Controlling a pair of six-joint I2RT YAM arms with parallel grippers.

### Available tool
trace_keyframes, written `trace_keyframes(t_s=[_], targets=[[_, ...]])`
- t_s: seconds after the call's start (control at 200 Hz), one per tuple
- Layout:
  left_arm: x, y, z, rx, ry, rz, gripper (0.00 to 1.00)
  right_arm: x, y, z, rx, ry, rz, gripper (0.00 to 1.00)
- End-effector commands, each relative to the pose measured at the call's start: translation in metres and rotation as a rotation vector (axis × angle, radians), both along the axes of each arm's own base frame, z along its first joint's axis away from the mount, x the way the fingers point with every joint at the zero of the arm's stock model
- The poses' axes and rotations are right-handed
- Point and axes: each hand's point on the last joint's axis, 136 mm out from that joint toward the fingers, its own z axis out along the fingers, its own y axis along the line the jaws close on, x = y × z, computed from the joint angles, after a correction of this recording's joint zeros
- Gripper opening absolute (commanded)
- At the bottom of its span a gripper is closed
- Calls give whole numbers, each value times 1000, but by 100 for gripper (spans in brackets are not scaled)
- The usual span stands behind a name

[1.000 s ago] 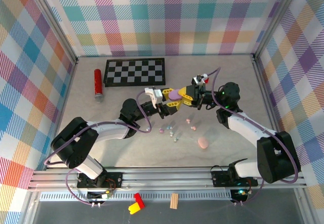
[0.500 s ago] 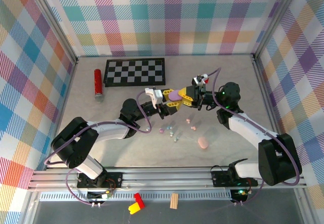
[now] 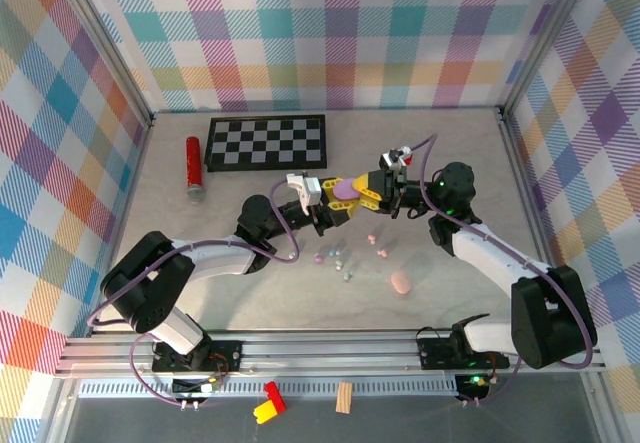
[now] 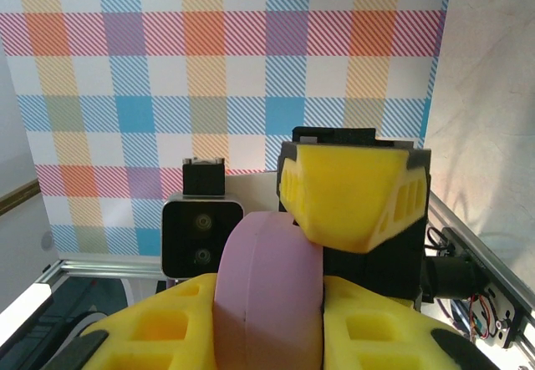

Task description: Insert wireless bluetooth earbuds into charging case

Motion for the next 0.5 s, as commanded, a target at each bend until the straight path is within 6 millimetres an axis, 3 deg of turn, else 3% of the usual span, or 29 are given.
trace_keyframes(t_s=[0.0,0.075,0.25,0.38,0.495], targets=[[-12,-1,23,-47,-71,-60,33,0,-2,4,-5,-41,-19,6],[-12,-1,22,-45,-69,-57,32,0,-2,2,-13,-41,-24,11],[-11,1,15,-31,-53,-49,34,1,-6,3,-58,-88,-61,62],[-12,9,6,-14,-42,-41,34,6,-17,-5,-138,-110,-120,75],[-14,16,-2,14,-34,-38,35,7,-29,-12,-304,-255,-179,80]])
